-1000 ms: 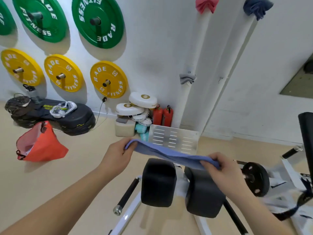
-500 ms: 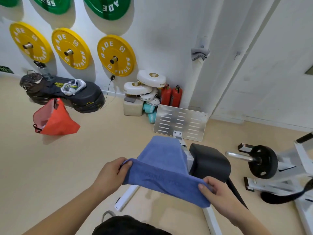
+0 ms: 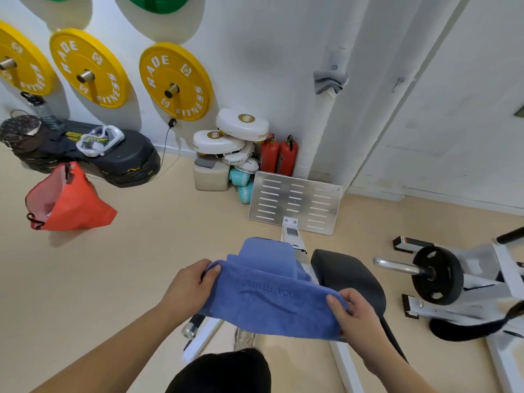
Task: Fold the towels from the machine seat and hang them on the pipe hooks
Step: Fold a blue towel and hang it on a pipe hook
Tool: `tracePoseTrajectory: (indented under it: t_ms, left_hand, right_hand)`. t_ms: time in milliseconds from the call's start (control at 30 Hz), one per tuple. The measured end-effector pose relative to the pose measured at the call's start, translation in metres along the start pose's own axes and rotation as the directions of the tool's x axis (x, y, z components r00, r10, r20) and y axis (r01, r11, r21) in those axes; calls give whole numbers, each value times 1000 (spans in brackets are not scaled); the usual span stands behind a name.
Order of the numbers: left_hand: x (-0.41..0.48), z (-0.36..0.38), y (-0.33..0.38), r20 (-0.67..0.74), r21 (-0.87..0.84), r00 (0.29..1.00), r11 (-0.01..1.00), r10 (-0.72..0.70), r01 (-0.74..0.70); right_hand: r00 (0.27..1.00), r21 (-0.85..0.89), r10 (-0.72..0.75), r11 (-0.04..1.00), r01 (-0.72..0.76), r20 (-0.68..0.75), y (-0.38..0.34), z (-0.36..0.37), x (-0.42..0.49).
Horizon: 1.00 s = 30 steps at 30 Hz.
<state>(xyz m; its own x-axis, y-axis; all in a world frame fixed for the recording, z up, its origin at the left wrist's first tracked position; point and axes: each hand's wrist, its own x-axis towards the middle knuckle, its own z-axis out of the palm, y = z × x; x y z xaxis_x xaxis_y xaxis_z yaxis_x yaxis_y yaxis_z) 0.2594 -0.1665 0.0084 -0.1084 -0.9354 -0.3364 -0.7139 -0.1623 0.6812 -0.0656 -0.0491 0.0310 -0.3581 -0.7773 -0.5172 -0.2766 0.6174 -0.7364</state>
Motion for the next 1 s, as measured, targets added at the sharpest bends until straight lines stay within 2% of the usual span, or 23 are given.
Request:
tracePoseTrajectory:
  t_ms: [200, 367, 500, 633, 767, 833, 900, 1000]
  left_hand:
    - [100, 10, 22, 41, -43, 999, 999, -16, 18]
    - [179, 16, 40, 113, -19, 992, 999, -47, 49]
    - [225, 24, 45, 148, 47, 983, 993, -112, 106]
    - [262, 37, 36, 154, 132, 971, 978, -183, 163]
    - [289, 52, 21, 147, 215, 947, 944, -285, 250]
    - [299, 63, 14, 130, 256, 929, 917, -347, 306]
    - [306, 74, 6, 167, 311, 890, 879, -425, 362]
    - [306, 91, -9, 296, 325, 797, 840, -526, 434]
  right_hand:
    - [996, 14, -3, 1000, 4, -93, -36, -2, 90]
    - [988, 47, 80, 996, -74, -130, -61, -7, 163]
    - [987, -19, 135, 990, -137, -82, -71, -7, 209]
    - [991, -121, 104, 986, -113, -85, -78, -1, 253]
    - [993, -235, 110, 965, -117, -42, -70, 13, 290]
    - [990, -315, 136, 941, -122, 24, -60, 20, 312]
    - [969, -388, 213, 909, -150, 124, -50, 29, 329]
    - [912, -451, 334, 870, -200, 239, -37, 45, 339]
